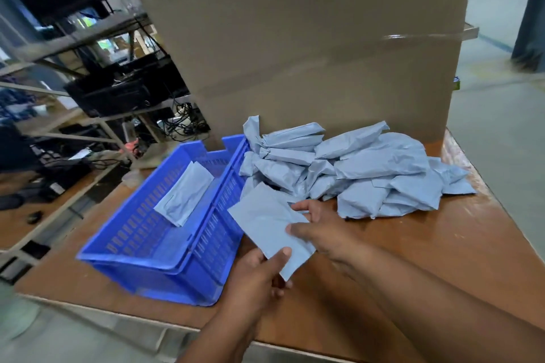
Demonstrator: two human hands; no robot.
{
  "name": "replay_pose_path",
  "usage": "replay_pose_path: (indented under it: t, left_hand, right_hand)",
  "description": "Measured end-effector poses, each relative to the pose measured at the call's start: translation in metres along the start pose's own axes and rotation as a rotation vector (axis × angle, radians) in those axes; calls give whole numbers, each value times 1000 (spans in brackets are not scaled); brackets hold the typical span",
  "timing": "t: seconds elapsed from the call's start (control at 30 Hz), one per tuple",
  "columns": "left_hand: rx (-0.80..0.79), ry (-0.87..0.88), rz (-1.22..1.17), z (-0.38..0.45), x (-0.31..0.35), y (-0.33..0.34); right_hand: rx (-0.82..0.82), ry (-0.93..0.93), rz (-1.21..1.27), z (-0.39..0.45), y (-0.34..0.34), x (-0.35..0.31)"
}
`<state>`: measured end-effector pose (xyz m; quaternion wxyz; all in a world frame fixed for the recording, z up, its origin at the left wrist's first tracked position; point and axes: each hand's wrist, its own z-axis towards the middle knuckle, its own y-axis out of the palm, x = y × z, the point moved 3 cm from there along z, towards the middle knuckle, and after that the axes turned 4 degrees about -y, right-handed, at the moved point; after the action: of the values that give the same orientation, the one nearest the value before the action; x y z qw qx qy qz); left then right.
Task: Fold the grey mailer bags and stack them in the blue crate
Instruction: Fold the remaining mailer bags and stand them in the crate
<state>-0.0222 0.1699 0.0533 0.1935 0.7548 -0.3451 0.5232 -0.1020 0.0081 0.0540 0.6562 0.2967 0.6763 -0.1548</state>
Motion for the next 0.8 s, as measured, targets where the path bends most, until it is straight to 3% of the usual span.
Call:
replay_pose_path:
  t: [0.13,0.27,0.5,0.67,0.8]
  left_hand:
    - [112,139,-1,7,41,-45]
    - [240,234,112,16,85,-107]
    - [346,305,247,47,137,-227]
    - [453,256,447,93,165,-289]
    - [493,183,905,143,172,-316]
  right_hand:
    - [-31,-32,67,25,49,-26]
    - [-73,61,235,58,86,-45]
    - [-128,42,118,116,140,-72]
    - [-31,-196,-182,156,174,-80]
    - [-20,-354,-728,190,204,-73]
